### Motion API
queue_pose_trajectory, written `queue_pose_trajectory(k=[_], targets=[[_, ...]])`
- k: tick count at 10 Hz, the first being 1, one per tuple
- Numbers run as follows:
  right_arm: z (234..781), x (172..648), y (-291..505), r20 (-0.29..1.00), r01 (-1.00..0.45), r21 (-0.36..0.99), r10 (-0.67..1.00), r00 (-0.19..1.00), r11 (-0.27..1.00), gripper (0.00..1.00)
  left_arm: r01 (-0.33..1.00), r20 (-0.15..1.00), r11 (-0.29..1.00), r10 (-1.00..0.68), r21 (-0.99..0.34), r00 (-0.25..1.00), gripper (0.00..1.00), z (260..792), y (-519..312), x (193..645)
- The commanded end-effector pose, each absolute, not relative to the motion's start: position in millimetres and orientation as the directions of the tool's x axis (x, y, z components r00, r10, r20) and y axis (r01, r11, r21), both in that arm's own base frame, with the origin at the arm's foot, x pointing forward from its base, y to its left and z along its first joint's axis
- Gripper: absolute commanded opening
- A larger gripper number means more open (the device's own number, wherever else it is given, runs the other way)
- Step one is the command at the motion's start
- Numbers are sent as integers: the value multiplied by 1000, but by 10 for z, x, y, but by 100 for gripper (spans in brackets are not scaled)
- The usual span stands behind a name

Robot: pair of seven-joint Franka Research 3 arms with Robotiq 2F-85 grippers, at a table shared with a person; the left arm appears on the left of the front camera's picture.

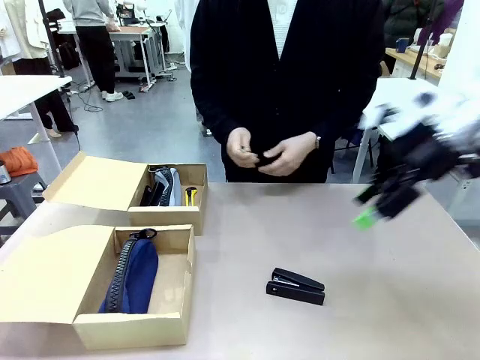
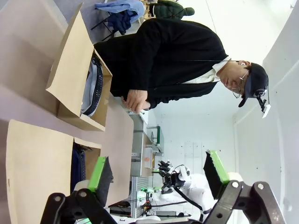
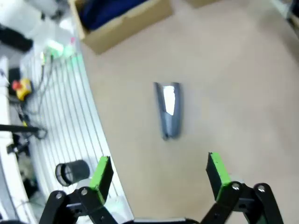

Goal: Place items inside the box.
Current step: Pick up a Pencil pouch or Stapler and place it inside the Mailer Box closest to the robot.

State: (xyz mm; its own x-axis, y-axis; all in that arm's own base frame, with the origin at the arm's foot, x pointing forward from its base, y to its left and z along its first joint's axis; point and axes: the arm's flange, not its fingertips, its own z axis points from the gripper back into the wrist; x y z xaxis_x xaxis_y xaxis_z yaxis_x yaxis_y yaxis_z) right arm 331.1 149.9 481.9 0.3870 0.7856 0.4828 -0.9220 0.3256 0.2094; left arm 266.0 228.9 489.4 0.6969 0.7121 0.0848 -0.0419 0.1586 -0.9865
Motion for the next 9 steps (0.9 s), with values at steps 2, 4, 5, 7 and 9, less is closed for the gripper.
queue_pose_trajectory(k=[2,4,5,7,9], targets=[[4246,3629,2182,120,-961,154,961,248,229,100,-13,100,152,713,-988,694,100,4905,2282,2651],[4545,3305,2086,371,-942,193,868,330,275,100,-13,100,152,713,-988,694,100,4905,2282,2651],[4545,3305,2086,371,-942,193,868,330,275,100,-13,100,152,713,-988,694,100,4905,2282,2651],[4103,3469,2579,181,-955,113,939,292,275,100,-13,100,152,713,-988,694,100,4905,2282,2651],[3822,3512,2763,107,-958,108,955,275,264,100,-13,100,152,713,-988,694,100,4905,2282,2651]])
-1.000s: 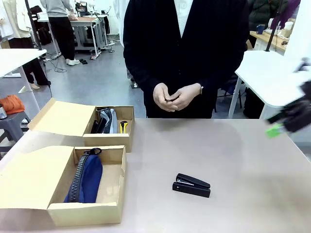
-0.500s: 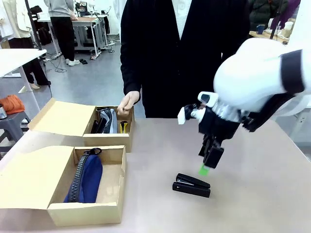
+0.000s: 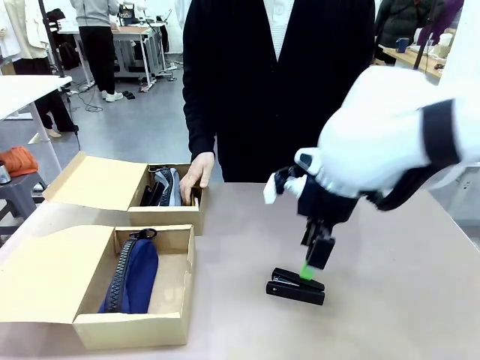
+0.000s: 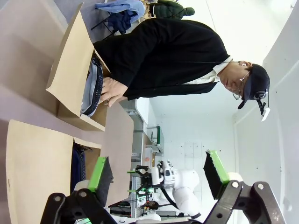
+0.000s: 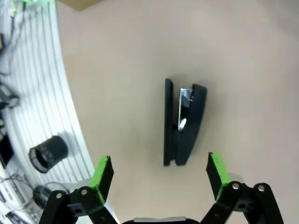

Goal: Place items inside the box.
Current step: Pick up a Pencil pouch or Stapler and place it inside the Mailer Box closest to the robot.

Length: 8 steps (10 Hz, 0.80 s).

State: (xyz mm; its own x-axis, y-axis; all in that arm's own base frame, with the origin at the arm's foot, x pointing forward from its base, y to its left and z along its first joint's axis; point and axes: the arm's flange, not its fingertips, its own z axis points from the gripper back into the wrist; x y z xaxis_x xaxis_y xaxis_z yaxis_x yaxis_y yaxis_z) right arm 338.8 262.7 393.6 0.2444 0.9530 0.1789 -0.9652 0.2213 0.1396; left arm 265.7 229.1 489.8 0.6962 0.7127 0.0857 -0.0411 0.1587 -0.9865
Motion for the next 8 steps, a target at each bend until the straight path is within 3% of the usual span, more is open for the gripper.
queue_pose_trajectory(k=[1,8], targets=[[3643,3475,2842,89,-965,133,967,239,226,100,-13,100,152,713,-988,694,100,4905,2282,2651],[2918,3507,2973,58,-965,145,972,229,219,100,-13,100,152,713,-988,694,100,4905,2282,2651]])
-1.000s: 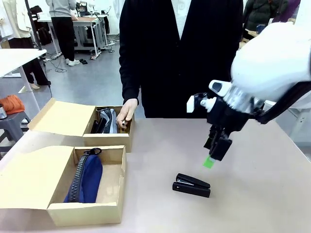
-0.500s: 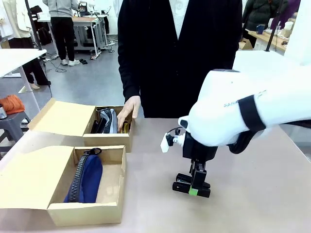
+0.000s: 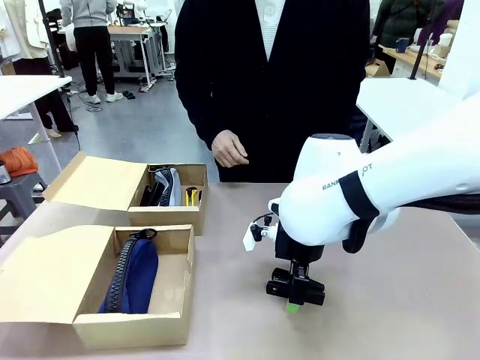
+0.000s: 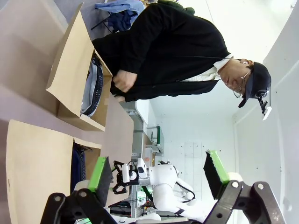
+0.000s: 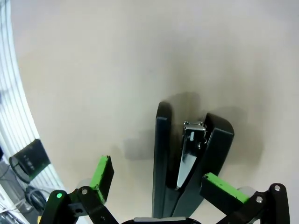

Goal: Place items inside the box.
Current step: Pick up a Pencil pouch or Stapler and place it inside the Mailer Box closest to the robot.

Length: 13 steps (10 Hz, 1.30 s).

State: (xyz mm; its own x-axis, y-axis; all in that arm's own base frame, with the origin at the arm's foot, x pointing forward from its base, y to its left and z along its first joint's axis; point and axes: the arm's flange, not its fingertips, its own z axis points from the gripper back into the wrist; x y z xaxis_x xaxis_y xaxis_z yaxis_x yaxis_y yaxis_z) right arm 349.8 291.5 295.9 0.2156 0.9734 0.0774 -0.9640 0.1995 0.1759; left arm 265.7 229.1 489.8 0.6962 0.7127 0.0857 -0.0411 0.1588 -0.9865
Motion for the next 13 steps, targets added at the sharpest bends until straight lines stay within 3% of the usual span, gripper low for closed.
queue_pose_trajectory(k=[1,4,11,12,13], targets=[[2924,3506,2949,63,-962,125,966,251,242,100,-13,100,152,713,-988,694,100,4905,2282,2651],[3006,3568,2888,82,-958,9,954,287,287,100,-13,100,152,713,-988,694,100,4905,2282,2651],[2912,3583,2879,69,-955,57,954,293,290,100,-13,100,152,713,-988,694,100,4905,2282,2651],[2924,3592,2885,53,-950,54,949,310,307,40,-13,100,152,713,-988,694,100,4905,2282,2651],[2934,3596,2887,51,-953,62,952,300,297,40,-13,100,152,713,-988,694,100,4905,2282,2651]])
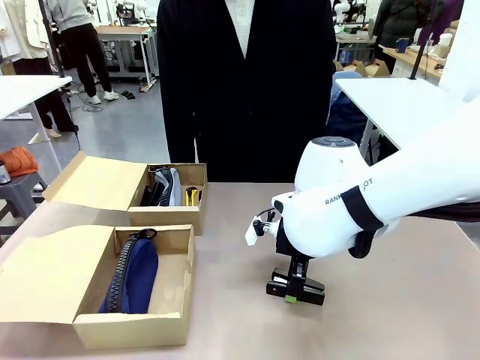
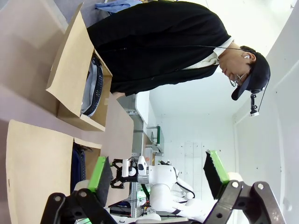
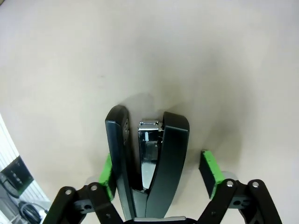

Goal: Place items inside the box.
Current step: Pick up a Pencil pouch or Stapler and place it inside the Mailer Box closest to the robot.

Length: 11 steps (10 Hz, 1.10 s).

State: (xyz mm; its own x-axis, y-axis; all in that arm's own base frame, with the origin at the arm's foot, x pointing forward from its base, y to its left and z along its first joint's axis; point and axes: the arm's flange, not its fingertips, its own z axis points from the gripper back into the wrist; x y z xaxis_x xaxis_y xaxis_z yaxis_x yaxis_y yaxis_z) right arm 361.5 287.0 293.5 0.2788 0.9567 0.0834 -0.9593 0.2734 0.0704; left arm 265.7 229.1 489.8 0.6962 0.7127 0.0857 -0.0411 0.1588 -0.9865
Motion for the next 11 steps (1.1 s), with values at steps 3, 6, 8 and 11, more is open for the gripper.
queue_pose_trajectory(k=[3,6,8,11], targets=[[2989,3575,2897,52,-954,55,954,297,294,0,-13,100,152,713,-988,694,100,4905,2282,2651],[3028,3573,2905,49,-958,59,957,285,282,0,-13,100,152,713,-988,694,100,4905,2282,2651],[3152,3543,2879,66,-938,94,939,339,332,0,-13,100,152,713,-988,694,100,4905,2282,2651],[3995,3165,2866,63,-756,199,762,644,623,0,-13,100,152,713,-988,694,100,4905,2282,2651]])
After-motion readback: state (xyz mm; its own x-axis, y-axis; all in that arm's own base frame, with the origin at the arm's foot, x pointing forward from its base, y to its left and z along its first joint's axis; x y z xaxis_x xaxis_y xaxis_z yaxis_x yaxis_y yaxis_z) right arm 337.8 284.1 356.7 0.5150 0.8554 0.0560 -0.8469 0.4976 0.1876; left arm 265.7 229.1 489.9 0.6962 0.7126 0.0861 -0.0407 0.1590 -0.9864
